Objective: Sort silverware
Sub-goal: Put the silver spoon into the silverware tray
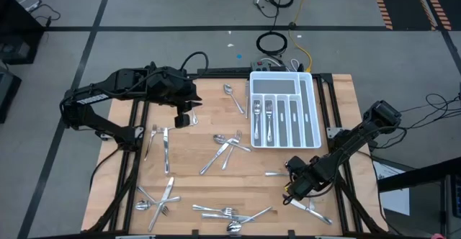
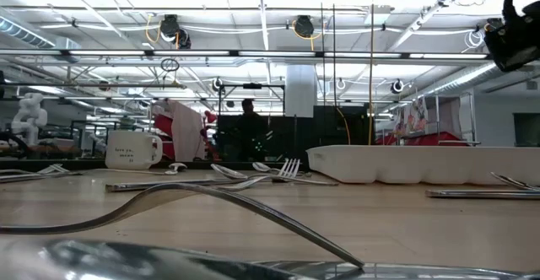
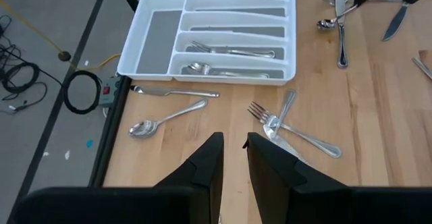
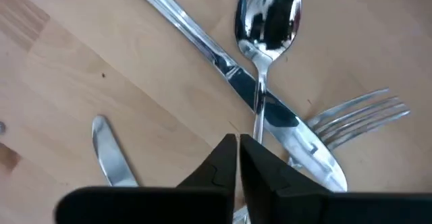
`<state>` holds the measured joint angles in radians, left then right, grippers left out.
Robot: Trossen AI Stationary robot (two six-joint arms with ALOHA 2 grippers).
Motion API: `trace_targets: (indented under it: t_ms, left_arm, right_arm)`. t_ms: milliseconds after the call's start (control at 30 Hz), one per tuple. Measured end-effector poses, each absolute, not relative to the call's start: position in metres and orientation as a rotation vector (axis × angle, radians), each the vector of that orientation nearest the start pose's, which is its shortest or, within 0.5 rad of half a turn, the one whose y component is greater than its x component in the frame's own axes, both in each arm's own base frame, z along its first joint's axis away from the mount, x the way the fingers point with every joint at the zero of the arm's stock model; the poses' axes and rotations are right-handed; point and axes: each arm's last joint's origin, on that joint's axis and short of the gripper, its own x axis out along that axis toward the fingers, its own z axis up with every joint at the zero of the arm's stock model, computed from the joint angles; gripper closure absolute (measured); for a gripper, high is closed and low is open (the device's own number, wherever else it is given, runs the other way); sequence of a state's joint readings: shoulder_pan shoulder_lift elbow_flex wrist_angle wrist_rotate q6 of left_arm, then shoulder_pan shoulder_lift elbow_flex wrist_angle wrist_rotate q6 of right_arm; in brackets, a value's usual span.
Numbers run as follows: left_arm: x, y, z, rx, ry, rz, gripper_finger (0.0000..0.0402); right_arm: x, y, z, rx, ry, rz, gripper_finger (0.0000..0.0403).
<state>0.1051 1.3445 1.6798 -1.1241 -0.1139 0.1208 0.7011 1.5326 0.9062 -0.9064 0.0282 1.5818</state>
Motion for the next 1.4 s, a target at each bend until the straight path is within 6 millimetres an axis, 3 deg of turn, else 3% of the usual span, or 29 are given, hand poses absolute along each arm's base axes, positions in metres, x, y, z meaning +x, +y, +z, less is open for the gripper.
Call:
trace_targets:
  t_ms: [233,367,667,967,1400]
  left_arm:
    - [0.237,0.028,0.428,0.134,0.83,0.15,0.0327]
    - [0.237,0.028,0.428,0.134,0.83,0.15,0.0327]
    - [0.237,0.028,0.428,0.132,0.831,0.15,0.0327]
    - [0.237,0.028,0.428,0.132,0.831,0.151,0.0327]
    - [0.237,0.028,0.428,0.131,0.829,0.151,0.0327]
  right_arm:
    - [0.186,0.158,0.176,0.689,1.469,-0.674,0.0275]
    - [0.185,0.156,0.173,0.668,1.462,-0.688,0.0243]
    - [0.18,0.152,0.157,0.668,1.466,-0.665,0.0258]
    - [0.18,0.157,0.156,0.698,1.447,-0.629,0.0263]
    - [0.163,0.17,0.156,0.702,1.451,-0.679,0.0264]
